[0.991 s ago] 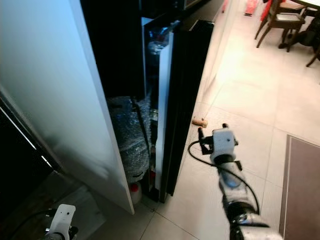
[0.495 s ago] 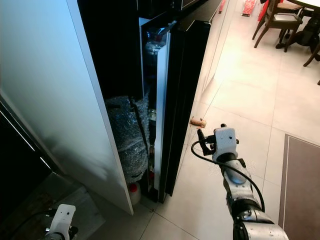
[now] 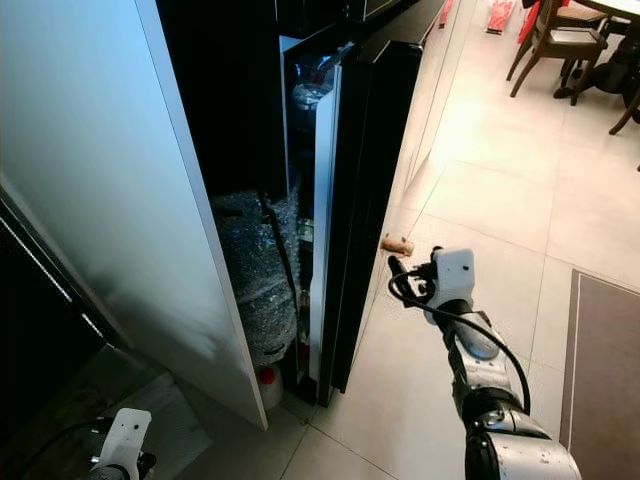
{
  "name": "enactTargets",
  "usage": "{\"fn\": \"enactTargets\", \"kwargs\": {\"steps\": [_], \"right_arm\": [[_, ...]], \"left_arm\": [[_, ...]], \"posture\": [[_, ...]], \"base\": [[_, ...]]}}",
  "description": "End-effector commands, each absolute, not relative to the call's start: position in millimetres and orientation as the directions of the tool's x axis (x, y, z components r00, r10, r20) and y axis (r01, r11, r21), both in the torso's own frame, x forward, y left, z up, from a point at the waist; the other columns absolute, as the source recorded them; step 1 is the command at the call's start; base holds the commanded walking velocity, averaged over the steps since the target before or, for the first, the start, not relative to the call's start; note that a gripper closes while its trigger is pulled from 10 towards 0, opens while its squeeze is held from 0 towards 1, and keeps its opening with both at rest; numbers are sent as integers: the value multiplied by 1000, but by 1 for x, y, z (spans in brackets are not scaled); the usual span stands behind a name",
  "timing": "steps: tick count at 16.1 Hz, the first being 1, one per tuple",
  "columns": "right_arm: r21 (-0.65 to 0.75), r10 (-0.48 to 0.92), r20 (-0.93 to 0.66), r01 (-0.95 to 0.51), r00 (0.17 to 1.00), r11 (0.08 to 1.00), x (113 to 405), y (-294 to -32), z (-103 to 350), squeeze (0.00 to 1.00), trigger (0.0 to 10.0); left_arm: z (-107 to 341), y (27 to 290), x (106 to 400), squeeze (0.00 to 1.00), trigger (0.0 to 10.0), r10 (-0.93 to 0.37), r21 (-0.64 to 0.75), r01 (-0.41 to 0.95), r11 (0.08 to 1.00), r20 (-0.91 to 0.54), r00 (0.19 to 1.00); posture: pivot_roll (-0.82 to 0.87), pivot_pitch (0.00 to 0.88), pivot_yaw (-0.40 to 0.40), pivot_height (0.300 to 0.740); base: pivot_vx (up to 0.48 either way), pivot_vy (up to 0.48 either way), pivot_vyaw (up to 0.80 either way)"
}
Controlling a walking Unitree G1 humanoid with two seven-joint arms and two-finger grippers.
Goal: Restocking fridge
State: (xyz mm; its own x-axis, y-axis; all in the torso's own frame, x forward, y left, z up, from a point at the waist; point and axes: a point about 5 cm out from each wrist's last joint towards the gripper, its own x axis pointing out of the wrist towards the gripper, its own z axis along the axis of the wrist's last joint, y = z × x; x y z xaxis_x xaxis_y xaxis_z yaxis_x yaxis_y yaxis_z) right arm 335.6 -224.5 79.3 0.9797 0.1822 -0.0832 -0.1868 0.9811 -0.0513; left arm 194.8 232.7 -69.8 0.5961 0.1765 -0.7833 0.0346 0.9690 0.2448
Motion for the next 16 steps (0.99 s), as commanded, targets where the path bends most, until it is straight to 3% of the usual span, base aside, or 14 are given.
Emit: {"fn": "enactTargets", "kwargs": {"steps": [1, 7, 12, 16], "right_arm": [[-61, 177, -85, -182, 981, 981, 340, -228, 86, 0, 10000], [-139, 125, -101, -139, 987, 981, 347, -239, 97, 0, 10000], [-234, -55, -119, 26, 991, 972, 347, -258, 99, 0, 10000], [-169, -56, -50, 47, 997, 984, 341, -251, 94, 0, 10000]], "left_arm": [[-71, 234, 193, 0, 10000, 187, 248, 23, 969, -785, 590], [-71, 233, 193, 0, 10000, 190, 248, 19, 969, -785, 589], [-71, 234, 193, 0, 10000, 192, 250, 18, 968, -785, 589], [-70, 234, 193, 0, 10000, 192, 251, 19, 968, -784, 590]], "posture": [[0, 0, -16, 740], [3, 0, -22, 740], [7, 0, -23, 740], [-2, 0, -22, 740]], "base": [[0, 0, 0], [0, 0, 0], [0, 0, 0], [0, 0, 0]]}}
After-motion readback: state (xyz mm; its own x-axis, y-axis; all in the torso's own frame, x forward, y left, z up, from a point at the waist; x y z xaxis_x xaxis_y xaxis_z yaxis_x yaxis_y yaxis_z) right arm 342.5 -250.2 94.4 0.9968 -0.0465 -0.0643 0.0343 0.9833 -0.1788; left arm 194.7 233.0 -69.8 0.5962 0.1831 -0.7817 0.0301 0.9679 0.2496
